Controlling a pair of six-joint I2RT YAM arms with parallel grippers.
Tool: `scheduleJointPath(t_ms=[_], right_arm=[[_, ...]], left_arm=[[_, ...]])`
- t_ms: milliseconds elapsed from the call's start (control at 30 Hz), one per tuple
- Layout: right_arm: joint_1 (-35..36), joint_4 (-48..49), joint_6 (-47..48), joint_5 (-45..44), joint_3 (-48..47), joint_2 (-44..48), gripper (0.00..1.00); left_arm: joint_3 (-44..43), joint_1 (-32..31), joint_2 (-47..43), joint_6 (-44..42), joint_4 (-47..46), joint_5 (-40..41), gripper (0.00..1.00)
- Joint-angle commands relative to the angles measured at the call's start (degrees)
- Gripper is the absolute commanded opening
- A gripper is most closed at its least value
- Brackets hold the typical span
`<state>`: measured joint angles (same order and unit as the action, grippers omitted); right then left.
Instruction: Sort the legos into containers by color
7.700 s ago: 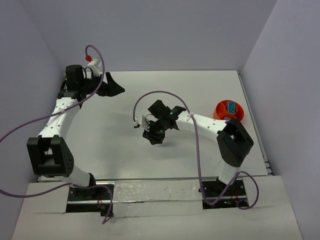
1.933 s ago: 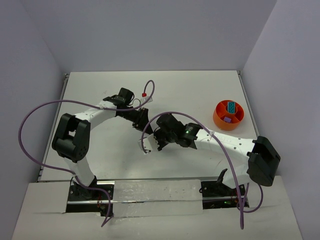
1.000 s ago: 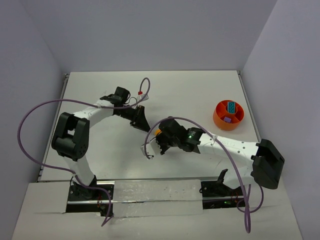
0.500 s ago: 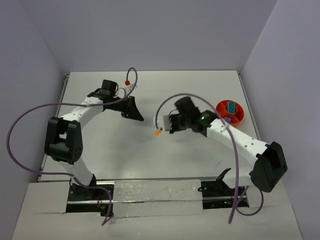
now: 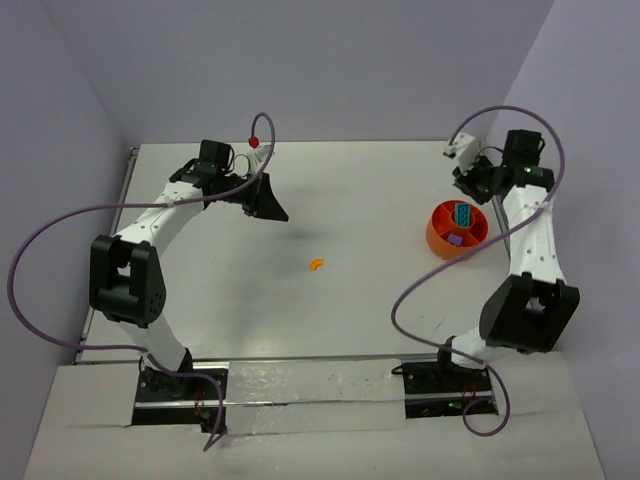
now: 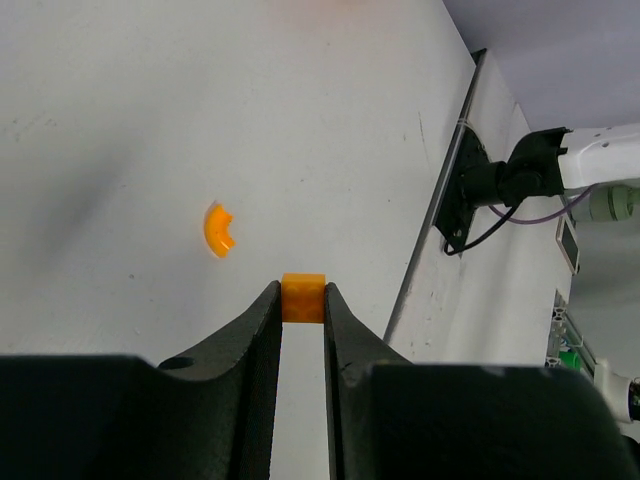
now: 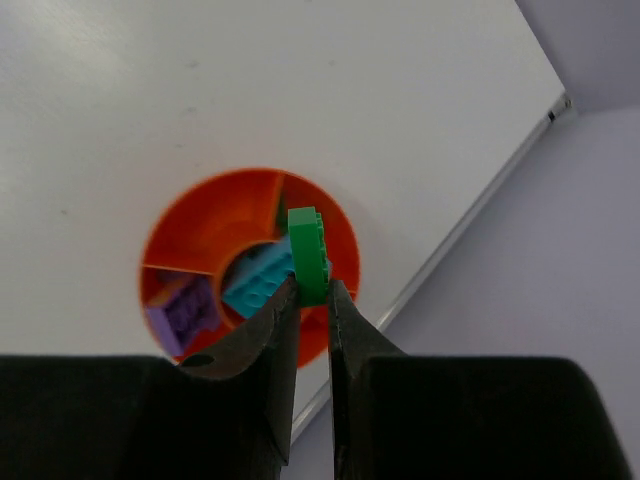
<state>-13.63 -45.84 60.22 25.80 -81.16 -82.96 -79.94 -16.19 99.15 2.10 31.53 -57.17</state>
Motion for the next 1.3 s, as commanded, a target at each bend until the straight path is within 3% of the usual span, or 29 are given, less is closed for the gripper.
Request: scheduleJointPath(t_ms=[0, 167, 500, 1267], right_arm=[[-8.77, -9.23, 1.89, 7.04, -9.41, -8.81, 0.00], [-13.45, -13.94, 5.81, 6.62, -17.57, -17.54, 0.00], [-13.16, -18.14, 10.35, 2.75, -24.28, -25.98, 0.00], [-7.36, -18.64, 12.12, -4.76, -21.42, -29.85, 0.06]], left_arm=[[-2.62, -0.16, 0.60, -1.11, -0.27, -0.07, 0.00], [-1.72, -0.16, 0.69, -0.17, -1.55, -0.04, 0.00], [-2.72, -0.25, 2.17, -0.03, -1.12, -0.22, 0.00], [-2.50, -0.25, 2.81, -0.24, -0.69, 0.75, 0.00]])
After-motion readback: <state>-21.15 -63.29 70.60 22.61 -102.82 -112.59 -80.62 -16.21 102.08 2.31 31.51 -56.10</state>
